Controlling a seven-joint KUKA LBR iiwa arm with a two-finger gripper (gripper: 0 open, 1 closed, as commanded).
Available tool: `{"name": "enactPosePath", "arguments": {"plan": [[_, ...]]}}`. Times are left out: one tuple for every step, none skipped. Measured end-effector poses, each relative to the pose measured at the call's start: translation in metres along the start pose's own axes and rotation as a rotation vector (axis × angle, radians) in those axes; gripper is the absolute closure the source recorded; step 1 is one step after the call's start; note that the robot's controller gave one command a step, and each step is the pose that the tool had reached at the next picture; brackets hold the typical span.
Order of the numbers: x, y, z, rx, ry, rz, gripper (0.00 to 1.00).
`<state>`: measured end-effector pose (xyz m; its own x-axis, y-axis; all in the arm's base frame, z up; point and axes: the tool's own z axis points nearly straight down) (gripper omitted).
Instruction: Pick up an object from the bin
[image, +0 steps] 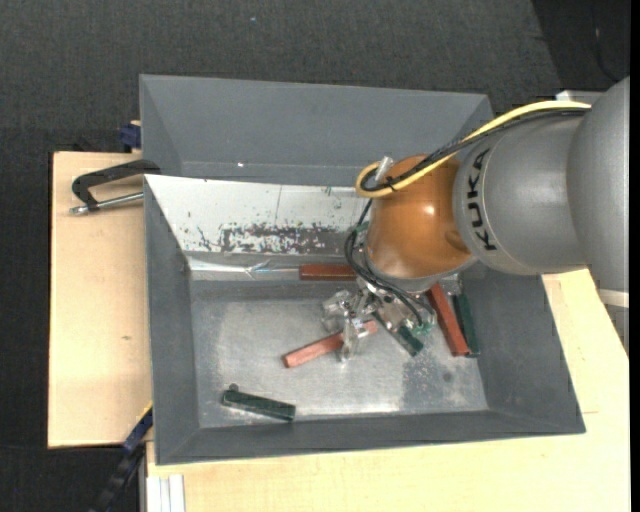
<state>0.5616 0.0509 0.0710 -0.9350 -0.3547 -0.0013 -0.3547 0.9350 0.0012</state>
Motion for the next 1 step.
{"name": "enactPosePath", "arguments": {"plan": [[0.0046,-0.0034,-0.1253,0.001,-0.004,-0.043,1.00]]}}
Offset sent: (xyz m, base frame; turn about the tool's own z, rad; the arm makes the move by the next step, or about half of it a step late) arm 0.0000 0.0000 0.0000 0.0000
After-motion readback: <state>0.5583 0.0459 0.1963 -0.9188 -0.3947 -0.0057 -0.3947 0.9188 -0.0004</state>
